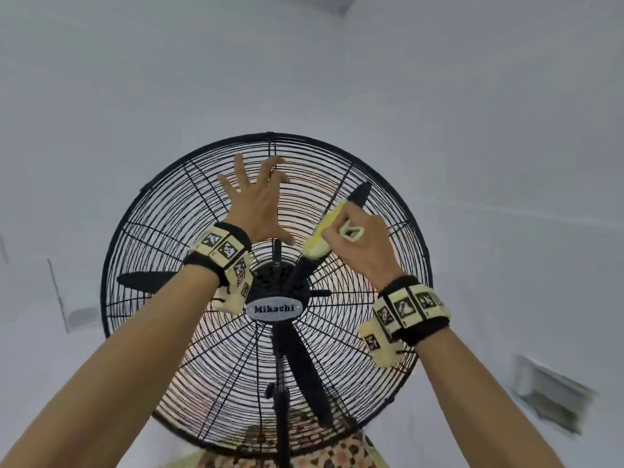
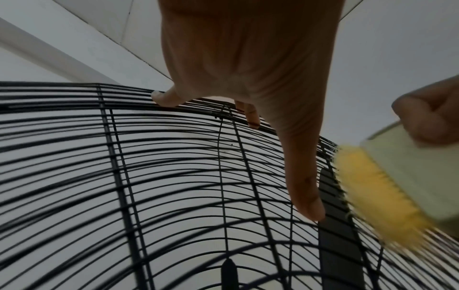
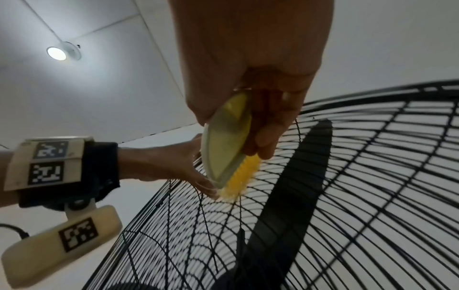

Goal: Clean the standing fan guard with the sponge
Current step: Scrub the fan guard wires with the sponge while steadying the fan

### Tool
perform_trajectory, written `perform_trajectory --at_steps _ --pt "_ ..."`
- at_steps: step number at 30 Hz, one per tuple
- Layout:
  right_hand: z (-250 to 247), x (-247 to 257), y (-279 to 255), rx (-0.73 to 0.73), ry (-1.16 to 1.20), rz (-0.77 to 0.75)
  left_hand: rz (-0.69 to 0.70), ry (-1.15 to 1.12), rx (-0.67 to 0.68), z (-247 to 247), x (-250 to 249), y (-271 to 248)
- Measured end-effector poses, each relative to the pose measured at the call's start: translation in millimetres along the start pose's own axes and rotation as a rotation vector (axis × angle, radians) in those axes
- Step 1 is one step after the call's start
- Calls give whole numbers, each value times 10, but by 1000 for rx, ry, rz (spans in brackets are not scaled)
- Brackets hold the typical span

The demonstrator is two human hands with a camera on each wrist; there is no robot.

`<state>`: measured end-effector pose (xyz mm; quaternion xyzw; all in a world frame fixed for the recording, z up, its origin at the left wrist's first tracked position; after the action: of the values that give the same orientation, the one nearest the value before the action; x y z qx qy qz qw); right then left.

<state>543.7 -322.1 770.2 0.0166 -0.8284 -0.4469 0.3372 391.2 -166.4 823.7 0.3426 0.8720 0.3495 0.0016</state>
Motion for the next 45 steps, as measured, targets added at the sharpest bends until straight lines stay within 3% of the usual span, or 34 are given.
perform_trajectory --at_steps 2,6,9,11,14,17,21,23,25,28,30,35,36,38,41,43,45 --pt "50 -35 -48 9 -34 -53 -2 -4 -9 -3 50 -19" --pt "31 -96 -99 8 -331 122 -3 1 -17 22 92 -28" --pt "-32 -37 -77 -102 -41 -92 11 -3 -44 36 84 -27" --pt "-33 -10 -53 -106 3 -180 8 3 -49 32 71 -29" --pt "-76 -110 -31 -126 -25 18 6 6 -41 21 51 -18" --pt "-226 -201 -34 -108 -256 207 1 5 -42 24 77 5" --pt "-200 -77 29 -26 -14 -107 20 10 -45 27 94 13" --pt "-121 -36 98 2 12 -155 21 16 -48 29 86 7" --pt "-100 -33 150 -65 -37 -36 10 23 -48 26 87 -4" --pt "-189 -92 98 -72 -425 214 -9 43 -39 -7 41 -7" --pt "-242 -138 44 -50 -530 246 -14 51 -27 -18 -6 -10" --pt "-242 -55 176 -5 -86 -173 -4 39 -63 35 12 -9" --pt "-234 -39 193 -8 -49 -181 -6 37 -61 33 33 -14" --pt "-257 -61 183 -44 -28 -48 -9 37 -44 18 74 -21" --pt "-378 -137 124 -3 -406 218 -13 26 -33 -10 65 -10" --pt "-434 -138 141 -4 -413 195 -16 28 -29 -29 18 -17" --pt "-443 -59 218 3 -150 7 -10 40 -39 -34 -4 -9"
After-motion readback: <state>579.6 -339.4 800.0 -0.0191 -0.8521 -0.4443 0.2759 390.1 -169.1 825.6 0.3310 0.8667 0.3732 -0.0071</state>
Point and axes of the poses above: each hand's wrist, its own y-axis towards the middle knuckle, its own z-axis out of the palm, x = y × z, the point moved 1 cm from there along y, towards the middle knuckle, and after that the axes turned 11 degrees about y, right-handed, at the moved point
